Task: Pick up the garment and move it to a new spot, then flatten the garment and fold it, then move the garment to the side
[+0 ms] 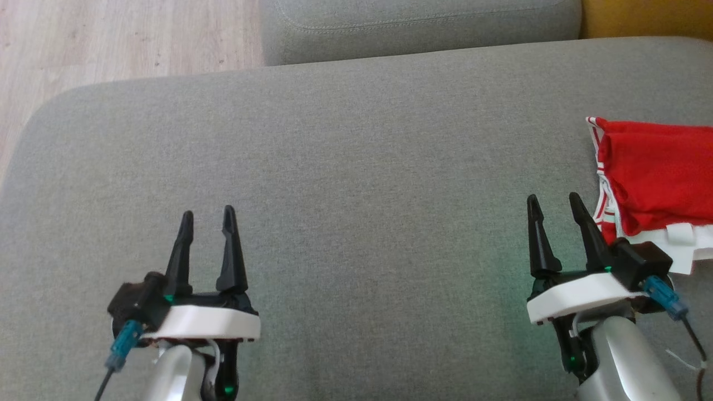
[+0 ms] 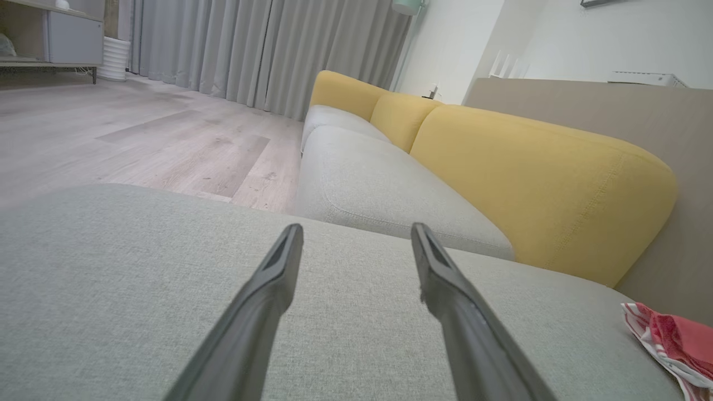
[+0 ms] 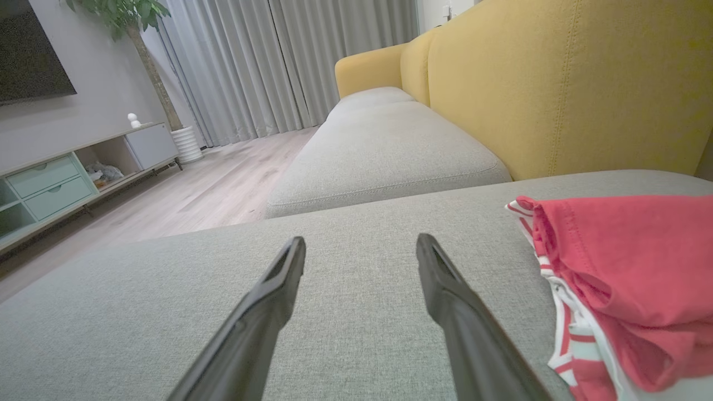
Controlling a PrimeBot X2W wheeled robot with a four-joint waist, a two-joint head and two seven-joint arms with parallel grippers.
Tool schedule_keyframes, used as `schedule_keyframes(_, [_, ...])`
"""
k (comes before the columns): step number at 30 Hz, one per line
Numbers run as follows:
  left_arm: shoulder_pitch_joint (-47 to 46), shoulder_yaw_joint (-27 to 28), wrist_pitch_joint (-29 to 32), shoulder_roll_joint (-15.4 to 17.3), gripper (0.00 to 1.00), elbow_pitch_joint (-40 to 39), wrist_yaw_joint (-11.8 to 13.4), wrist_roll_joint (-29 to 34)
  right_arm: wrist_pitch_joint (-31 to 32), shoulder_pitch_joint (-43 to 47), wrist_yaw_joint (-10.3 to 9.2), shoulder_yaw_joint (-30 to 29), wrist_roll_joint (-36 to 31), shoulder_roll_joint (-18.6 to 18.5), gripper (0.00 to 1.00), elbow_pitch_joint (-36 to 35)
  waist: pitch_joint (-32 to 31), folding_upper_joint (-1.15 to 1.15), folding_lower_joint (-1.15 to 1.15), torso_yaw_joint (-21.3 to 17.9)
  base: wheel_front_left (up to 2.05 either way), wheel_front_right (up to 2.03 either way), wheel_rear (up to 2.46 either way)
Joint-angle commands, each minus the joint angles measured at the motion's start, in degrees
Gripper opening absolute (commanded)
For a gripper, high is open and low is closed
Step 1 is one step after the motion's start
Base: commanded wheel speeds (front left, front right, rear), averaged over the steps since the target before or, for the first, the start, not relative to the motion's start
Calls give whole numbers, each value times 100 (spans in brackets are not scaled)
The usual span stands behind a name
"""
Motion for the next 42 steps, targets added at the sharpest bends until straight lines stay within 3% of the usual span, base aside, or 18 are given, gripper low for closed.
schedule_keyframes(1, [-46, 246, -54, 39, 100, -154, -23, -47, -78, -101, -5, 157, -41, -7, 100, -196, -3, 0, 0, -1, 0, 0, 0])
schedule_keyframes(6, [-14, 278, -54, 39, 100, -140, -28, -240, -78, -98, -5, 175, -55, -7, 100, -186, -5, 0, 0, -10, 0, 0, 0])
schedule_keyframes(7, [98, 102, 4, -1, 0, 30, -15, -248, 2, 10, 0, 13, 2, 3, 0, 24, -8, 0, 0, -10, 0, 0, 0])
schedule_keyframes(10, [215, 101, 37, -2, 0, 273, -17, -278, 17, 121, 0, 10, 39, 12, 0, 242, -11, 0, 0, -9, 0, 0, 0])
schedule_keyframes(42, [225, 493, 547, 12, 0, 151, -148, -1931, 513, 195, -1, -222, 2059, -9, 0, -37, -116, 0, 0, 57, 0, 0, 0])
